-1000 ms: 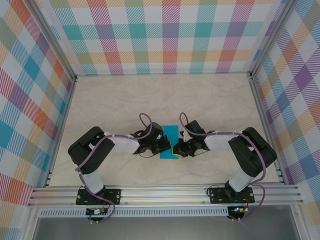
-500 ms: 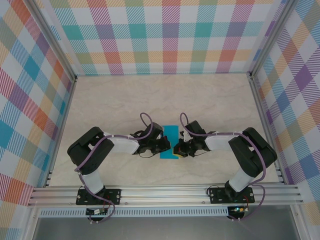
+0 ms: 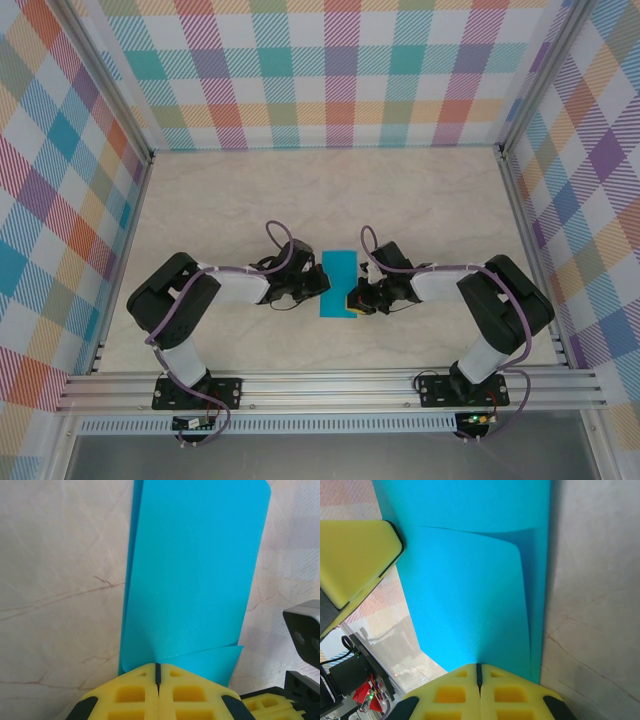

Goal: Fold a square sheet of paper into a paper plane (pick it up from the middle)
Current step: Fold the triangle a second time at the center of the table.

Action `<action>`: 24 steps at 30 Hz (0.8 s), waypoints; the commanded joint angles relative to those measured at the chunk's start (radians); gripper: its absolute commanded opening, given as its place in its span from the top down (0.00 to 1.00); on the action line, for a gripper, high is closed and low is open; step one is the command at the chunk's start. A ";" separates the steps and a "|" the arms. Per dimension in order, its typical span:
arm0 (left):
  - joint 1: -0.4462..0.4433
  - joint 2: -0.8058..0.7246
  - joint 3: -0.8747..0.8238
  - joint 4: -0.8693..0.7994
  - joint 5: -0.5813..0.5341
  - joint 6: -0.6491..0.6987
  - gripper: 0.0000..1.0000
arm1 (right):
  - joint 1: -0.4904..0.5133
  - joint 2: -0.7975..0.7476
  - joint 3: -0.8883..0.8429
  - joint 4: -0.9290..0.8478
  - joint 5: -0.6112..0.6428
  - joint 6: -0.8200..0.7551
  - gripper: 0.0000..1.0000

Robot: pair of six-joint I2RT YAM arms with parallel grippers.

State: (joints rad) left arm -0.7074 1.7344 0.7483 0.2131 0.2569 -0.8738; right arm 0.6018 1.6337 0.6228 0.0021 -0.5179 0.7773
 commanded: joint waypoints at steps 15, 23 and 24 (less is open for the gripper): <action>0.108 0.007 -0.004 -0.061 -0.024 0.039 1.00 | 0.000 0.039 -0.043 -0.099 0.072 -0.019 0.98; 0.111 -0.110 0.016 -0.106 0.012 0.057 1.00 | 0.000 0.044 -0.028 -0.096 0.067 -0.015 0.98; 0.111 -0.131 0.017 -0.114 0.013 0.058 1.00 | 0.000 0.043 -0.027 -0.098 0.068 -0.014 0.98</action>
State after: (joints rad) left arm -0.6094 1.6794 0.7506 0.1402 0.2745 -0.8402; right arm 0.6018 1.6337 0.6228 0.0029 -0.5209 0.7738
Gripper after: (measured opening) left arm 0.048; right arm 0.045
